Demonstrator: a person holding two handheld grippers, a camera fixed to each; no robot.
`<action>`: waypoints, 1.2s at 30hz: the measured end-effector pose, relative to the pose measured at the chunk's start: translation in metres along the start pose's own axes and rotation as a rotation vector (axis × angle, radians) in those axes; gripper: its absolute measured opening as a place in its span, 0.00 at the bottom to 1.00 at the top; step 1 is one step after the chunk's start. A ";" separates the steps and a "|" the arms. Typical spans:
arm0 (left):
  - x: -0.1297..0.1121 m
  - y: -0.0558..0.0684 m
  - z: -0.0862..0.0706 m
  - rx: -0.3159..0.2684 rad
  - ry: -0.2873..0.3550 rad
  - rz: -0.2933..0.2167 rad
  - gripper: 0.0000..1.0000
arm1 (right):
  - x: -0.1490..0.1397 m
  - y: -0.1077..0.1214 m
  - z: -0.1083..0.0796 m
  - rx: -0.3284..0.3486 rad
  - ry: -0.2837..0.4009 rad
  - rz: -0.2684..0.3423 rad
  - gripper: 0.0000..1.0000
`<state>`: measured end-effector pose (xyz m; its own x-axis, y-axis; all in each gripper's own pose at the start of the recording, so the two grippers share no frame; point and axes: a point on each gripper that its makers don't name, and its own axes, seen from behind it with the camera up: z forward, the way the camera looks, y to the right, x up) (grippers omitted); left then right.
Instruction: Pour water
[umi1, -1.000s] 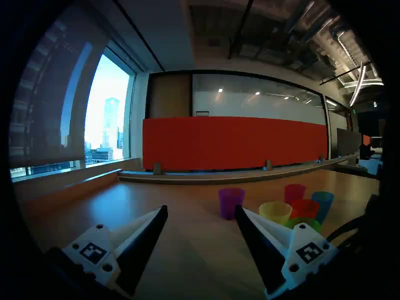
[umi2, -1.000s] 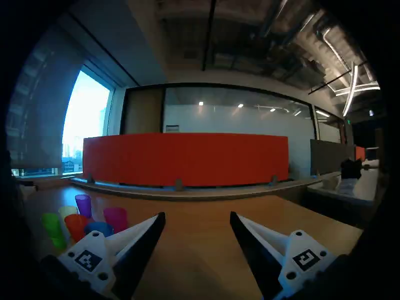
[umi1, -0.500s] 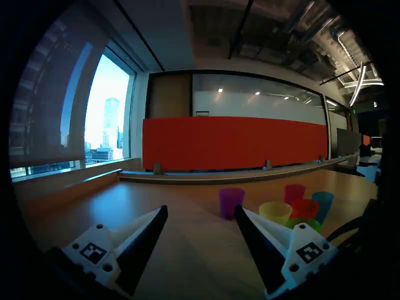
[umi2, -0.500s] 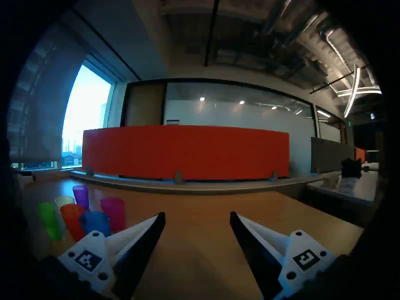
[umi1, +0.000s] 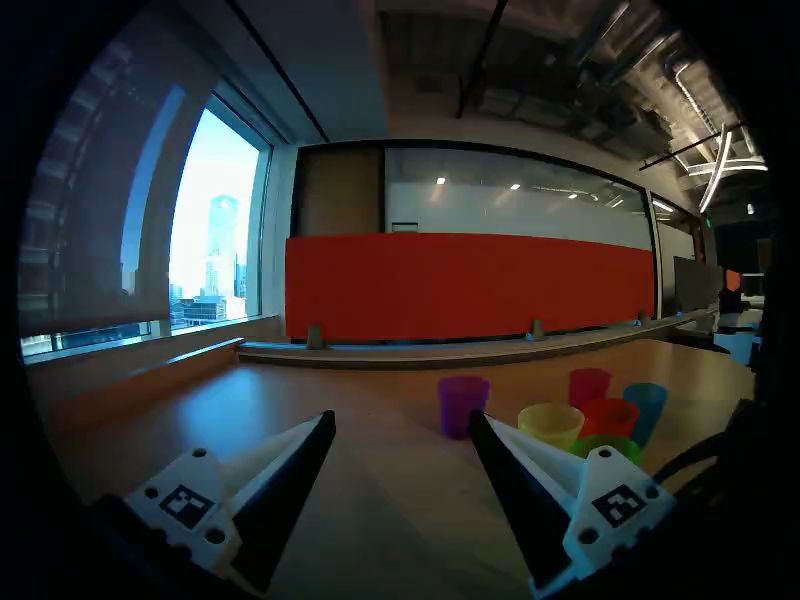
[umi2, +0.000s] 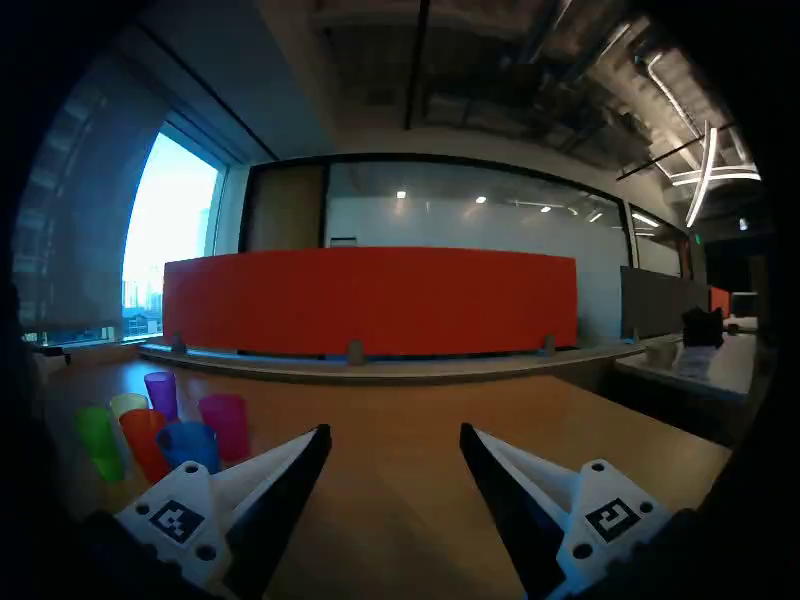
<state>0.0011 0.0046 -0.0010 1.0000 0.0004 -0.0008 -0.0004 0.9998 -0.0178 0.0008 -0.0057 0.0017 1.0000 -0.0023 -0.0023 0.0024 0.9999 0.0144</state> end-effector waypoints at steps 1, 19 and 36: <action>0.000 0.000 0.000 0.000 0.000 0.000 0.99 | 0.000 0.000 -0.001 0.002 0.000 0.000 1.00; 0.000 0.000 0.000 0.000 0.000 0.000 0.99 | -0.001 -0.003 -0.003 0.012 -0.002 0.001 1.00; 0.000 0.001 0.000 0.000 0.000 0.000 0.99 | -0.001 -0.003 -0.003 0.015 -0.003 0.002 1.00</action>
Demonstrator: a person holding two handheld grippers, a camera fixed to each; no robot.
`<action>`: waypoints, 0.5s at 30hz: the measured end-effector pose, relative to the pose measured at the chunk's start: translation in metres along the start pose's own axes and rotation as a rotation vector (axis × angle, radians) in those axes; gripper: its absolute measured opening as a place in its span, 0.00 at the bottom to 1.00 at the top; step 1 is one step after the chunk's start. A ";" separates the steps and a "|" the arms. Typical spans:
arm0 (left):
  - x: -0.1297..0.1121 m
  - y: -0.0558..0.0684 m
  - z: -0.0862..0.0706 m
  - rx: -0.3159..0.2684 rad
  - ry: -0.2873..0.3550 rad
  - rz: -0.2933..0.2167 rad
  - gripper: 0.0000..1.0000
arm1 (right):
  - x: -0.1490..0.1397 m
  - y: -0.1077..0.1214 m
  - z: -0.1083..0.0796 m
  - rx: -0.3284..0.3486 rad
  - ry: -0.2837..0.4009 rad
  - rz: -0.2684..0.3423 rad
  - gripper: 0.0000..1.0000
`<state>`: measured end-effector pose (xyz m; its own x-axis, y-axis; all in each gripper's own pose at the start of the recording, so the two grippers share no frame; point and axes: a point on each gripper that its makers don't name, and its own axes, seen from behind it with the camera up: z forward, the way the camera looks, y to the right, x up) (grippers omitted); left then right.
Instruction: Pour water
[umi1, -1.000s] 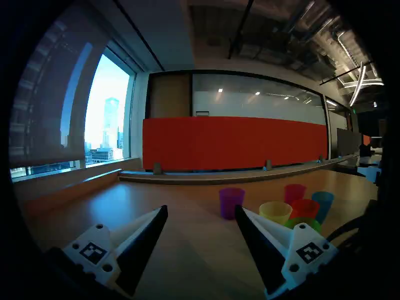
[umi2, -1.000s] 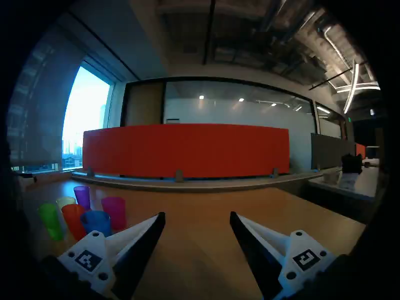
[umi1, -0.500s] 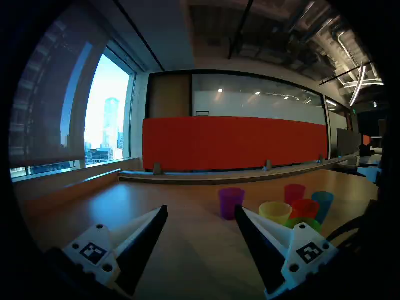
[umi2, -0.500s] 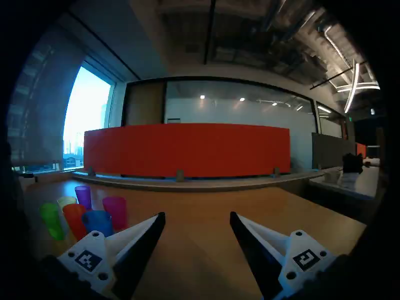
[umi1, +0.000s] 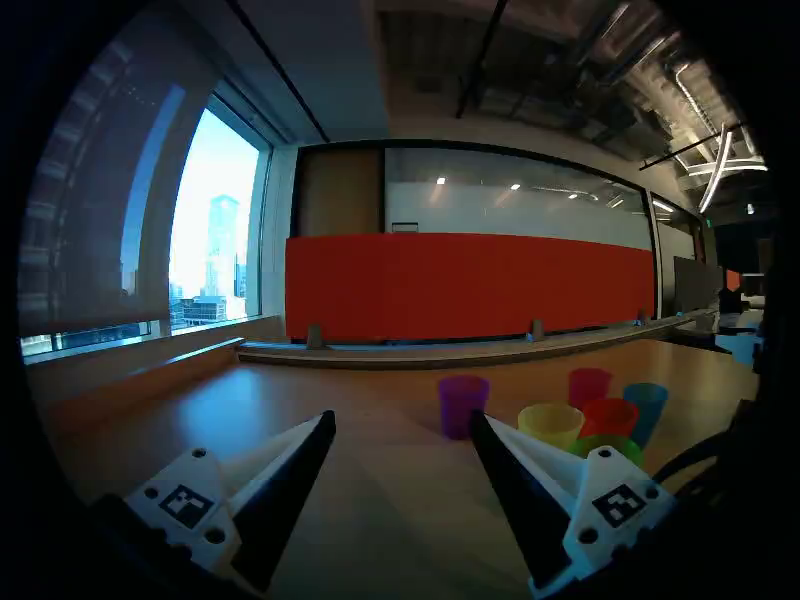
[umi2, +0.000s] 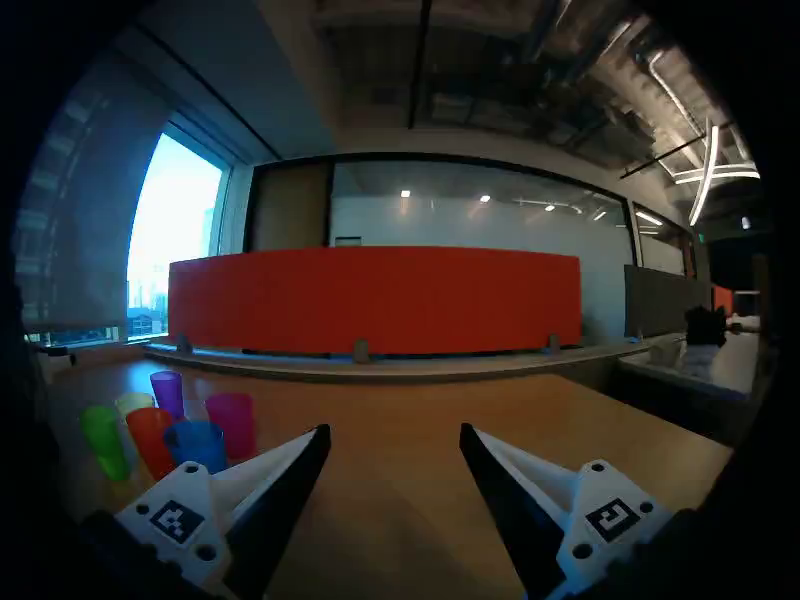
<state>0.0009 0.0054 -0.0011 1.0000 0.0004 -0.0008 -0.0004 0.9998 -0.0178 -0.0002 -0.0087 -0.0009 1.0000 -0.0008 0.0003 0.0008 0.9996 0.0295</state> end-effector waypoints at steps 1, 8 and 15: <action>0.000 0.000 0.000 0.000 0.000 0.000 0.99 | 0.000 0.000 0.000 0.000 0.000 0.000 1.00; 0.000 0.000 0.000 0.000 0.000 0.000 0.99 | -0.001 0.000 -0.001 0.000 0.000 0.000 1.00; 0.000 0.000 0.000 0.000 0.000 0.000 0.99 | -0.001 0.000 -0.001 0.000 0.000 0.001 1.00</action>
